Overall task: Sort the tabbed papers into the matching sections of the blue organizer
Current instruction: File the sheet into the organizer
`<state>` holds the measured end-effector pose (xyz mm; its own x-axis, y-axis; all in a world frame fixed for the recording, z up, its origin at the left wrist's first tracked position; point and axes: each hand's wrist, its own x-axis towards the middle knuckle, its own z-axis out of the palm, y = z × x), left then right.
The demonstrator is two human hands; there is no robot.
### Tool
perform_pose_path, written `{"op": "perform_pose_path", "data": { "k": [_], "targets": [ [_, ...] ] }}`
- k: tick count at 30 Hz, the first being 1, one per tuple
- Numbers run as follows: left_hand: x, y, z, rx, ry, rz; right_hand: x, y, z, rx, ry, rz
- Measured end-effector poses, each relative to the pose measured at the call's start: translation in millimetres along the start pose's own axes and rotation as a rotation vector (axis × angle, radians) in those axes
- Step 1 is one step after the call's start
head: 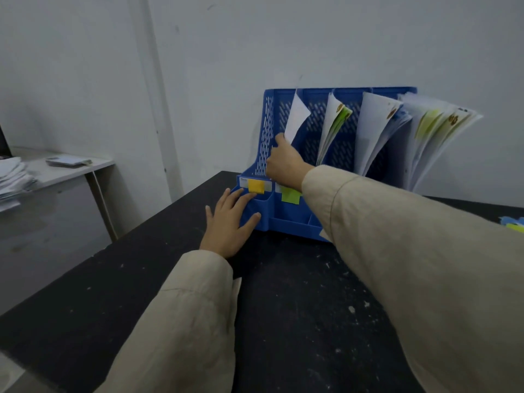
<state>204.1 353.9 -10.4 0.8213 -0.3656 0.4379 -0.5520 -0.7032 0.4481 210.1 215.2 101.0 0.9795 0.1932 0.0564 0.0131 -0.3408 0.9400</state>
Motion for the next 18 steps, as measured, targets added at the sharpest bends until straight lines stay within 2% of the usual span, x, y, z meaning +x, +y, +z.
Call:
{"op": "perform_pose_path", "data": {
  "k": [9,14,18],
  "targets": [
    [0,-2,1,0.013,-0.013,-0.001,16,-5,12,0.160,0.047,-0.122],
    [1,-2,0,0.009,-0.011,-0.004,10,7,-3,-0.041,0.151,-0.040],
    [0,-2,1,0.010,-0.014,-0.007,9,8,-1,0.001,0.137,-0.012]
  ]
}}
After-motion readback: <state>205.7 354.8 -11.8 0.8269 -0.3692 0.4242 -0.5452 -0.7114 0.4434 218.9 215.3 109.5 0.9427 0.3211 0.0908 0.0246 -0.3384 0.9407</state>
